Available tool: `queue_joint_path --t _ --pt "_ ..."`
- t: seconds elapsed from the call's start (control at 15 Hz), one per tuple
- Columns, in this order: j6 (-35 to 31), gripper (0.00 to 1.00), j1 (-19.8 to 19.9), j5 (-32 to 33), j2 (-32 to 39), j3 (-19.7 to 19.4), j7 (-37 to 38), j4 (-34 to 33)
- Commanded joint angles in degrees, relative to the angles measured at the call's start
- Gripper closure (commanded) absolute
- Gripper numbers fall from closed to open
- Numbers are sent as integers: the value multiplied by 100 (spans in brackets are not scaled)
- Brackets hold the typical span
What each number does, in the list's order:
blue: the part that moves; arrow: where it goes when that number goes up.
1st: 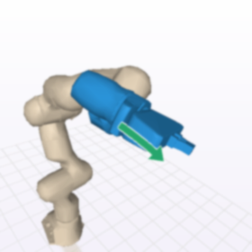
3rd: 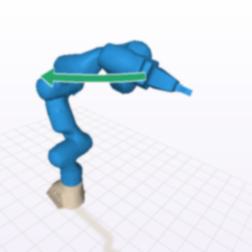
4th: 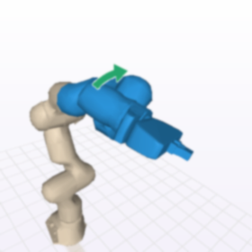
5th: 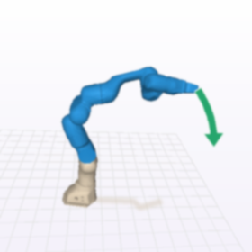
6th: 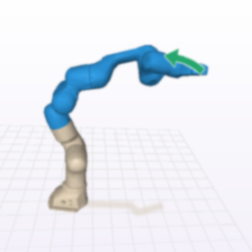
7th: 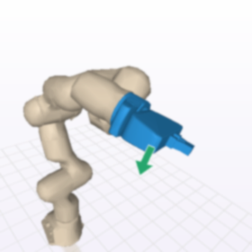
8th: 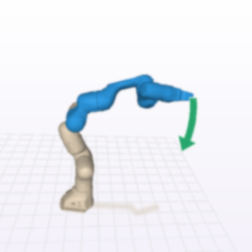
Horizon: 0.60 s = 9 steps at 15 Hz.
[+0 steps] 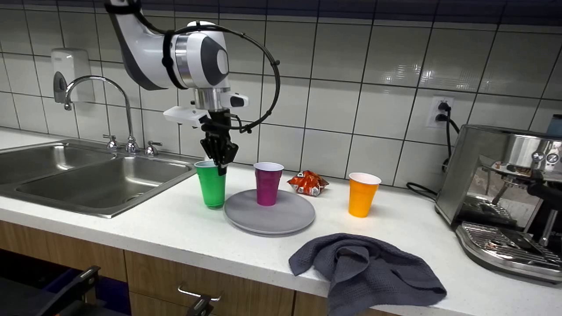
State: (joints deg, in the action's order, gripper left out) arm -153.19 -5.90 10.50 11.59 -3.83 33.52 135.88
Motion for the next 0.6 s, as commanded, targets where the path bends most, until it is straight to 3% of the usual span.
queue_joint_path --t 0.0,0.53 --pt "13 99 0 -203 -331 55 -133 200" --pt "8 99 125 -334 -565 25 -185 314"
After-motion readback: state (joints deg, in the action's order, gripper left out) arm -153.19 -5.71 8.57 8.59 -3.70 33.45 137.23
